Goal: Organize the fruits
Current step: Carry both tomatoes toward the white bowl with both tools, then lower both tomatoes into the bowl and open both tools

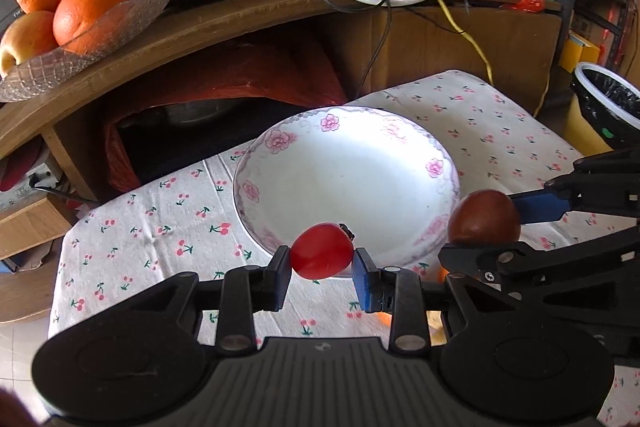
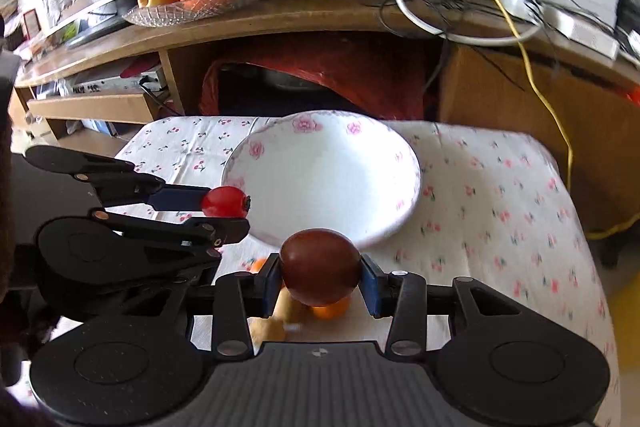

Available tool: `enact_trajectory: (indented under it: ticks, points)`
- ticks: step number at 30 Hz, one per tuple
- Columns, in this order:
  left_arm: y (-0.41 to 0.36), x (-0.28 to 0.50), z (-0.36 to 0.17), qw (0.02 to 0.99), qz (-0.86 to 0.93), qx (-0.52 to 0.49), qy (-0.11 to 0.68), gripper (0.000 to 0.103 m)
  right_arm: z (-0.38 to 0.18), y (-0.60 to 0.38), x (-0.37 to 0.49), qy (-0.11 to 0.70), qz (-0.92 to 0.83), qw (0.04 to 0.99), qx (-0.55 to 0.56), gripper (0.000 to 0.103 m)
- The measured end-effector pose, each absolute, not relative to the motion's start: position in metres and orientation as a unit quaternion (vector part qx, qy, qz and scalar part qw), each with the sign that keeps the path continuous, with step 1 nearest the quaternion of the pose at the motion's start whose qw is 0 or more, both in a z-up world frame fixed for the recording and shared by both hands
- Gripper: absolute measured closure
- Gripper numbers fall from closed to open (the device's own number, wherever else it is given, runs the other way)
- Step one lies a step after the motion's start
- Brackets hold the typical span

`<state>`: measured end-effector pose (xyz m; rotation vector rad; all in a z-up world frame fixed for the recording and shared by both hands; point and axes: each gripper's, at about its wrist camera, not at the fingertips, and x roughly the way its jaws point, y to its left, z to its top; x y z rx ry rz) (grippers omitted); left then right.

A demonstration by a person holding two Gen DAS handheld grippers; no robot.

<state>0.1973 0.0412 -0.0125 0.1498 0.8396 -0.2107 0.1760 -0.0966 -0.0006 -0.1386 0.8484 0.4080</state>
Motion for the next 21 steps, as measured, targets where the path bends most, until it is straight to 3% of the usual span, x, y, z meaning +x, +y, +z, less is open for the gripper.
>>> enact_trajectory:
  ticks: [15, 21]
  points:
    - [0.045, 0.212, -0.021, 0.904, -0.097, 0.061, 0.411, 0.063, -0.023, -0.094, 0.208, 0.408, 0.203, 0.887, -0.079, 0.066]
    - [0.046, 0.213, -0.021, 0.905, -0.094, 0.059, 0.411, 0.058, -0.024, -0.094, 0.211, 0.405, 0.208, 0.887, -0.077, 0.064]
